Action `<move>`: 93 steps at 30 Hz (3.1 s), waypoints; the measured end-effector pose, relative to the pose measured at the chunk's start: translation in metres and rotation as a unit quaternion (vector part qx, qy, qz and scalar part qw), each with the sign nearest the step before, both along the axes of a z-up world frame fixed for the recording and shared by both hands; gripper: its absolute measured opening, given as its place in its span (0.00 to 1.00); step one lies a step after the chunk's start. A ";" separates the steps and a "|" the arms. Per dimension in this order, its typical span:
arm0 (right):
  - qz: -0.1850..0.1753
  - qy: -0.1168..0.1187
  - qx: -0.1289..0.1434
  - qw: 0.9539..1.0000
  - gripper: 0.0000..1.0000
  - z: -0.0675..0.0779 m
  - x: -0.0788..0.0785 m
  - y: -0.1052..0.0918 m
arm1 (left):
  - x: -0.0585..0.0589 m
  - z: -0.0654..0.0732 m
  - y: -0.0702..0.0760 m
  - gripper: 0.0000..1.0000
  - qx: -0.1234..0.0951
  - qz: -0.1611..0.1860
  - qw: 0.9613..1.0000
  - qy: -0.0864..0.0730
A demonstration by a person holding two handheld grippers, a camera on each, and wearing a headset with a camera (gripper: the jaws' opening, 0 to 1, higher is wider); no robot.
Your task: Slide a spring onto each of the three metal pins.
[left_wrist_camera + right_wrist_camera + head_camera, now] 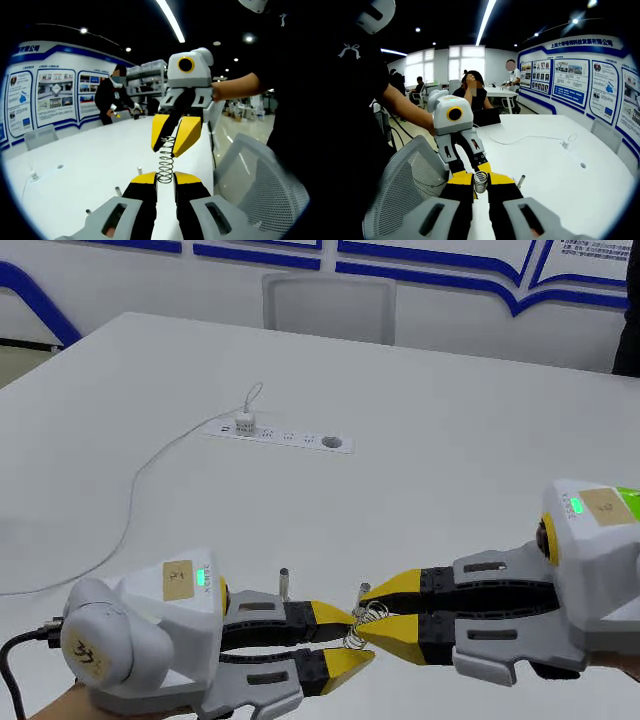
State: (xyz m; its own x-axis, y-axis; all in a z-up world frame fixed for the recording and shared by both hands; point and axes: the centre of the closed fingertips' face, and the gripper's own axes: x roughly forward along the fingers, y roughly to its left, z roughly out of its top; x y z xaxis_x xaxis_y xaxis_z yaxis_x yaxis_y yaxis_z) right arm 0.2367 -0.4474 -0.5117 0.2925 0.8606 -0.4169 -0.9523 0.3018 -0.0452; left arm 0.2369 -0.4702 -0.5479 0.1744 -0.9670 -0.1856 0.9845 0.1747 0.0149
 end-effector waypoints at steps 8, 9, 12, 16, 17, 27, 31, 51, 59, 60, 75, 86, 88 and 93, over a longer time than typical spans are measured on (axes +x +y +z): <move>-0.022 -0.011 -0.001 1.000 0.11 0.004 0.011 -0.008 | 0.011 0.002 0.007 0.29 -0.008 0.028 1.000 -0.005; -0.029 -0.013 -0.002 1.000 0.11 0.004 0.014 -0.011 | 0.013 0.002 0.008 0.31 -0.008 0.035 0.999 -0.006; -0.040 -0.014 -0.003 0.999 0.11 0.004 0.019 -0.017 | 0.019 0.003 0.011 0.33 -0.007 0.046 0.999 -0.007; -0.056 -0.017 -0.007 0.998 0.11 0.002 0.024 -0.025 | 0.024 0.002 0.016 0.37 -0.008 0.058 0.998 -0.003; -0.060 -0.017 -0.008 0.998 0.11 0.001 0.025 -0.027 | 0.025 0.001 0.017 0.38 -0.010 0.060 0.998 0.004; -0.106 -0.018 -0.014 0.994 0.11 -0.007 0.040 -0.049 | 0.036 0.000 0.028 0.50 -0.019 0.094 0.995 0.025; -0.128 -0.019 -0.014 0.991 0.11 -0.009 0.047 -0.059 | 0.042 0.001 0.034 0.54 -0.021 0.113 0.993 0.024; -0.228 -0.005 -0.024 0.973 0.11 -0.028 0.076 -0.110 | 0.065 -0.009 0.081 0.79 -0.018 0.206 0.978 0.032; -0.260 0.001 -0.027 0.965 0.11 -0.037 0.087 -0.128 | 0.072 -0.003 0.086 0.88 -0.030 0.230 0.972 0.037; -0.264 0.003 -0.025 0.964 0.11 -0.037 0.088 -0.130 | 0.072 -0.003 0.086 0.89 -0.030 0.231 0.972 0.037; -0.302 0.023 -0.040 0.952 0.11 -0.066 0.100 -0.152 | 0.072 -0.017 0.094 1.00 -0.007 0.251 0.966 0.060; -0.316 0.039 -0.035 0.947 0.11 -0.075 0.101 -0.157 | 0.071 -0.021 0.094 1.00 -0.003 0.255 0.965 0.065; -0.313 0.041 -0.037 0.948 0.11 -0.077 0.101 -0.155 | 0.071 -0.022 0.096 1.00 -0.002 0.260 0.963 0.066; -0.305 0.044 -0.042 0.950 0.11 -0.084 0.104 -0.150 | 0.070 -0.021 0.101 1.00 -0.006 0.270 0.960 0.069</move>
State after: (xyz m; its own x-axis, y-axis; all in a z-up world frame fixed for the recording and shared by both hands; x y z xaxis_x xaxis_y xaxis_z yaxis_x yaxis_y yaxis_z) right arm 0.3403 -0.5977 -0.5953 0.6877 0.5047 -0.5219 -0.6022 0.7980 -0.0217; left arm 0.3067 -0.3687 -0.5688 0.6263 -0.7444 -0.2313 0.7425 0.6601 -0.1139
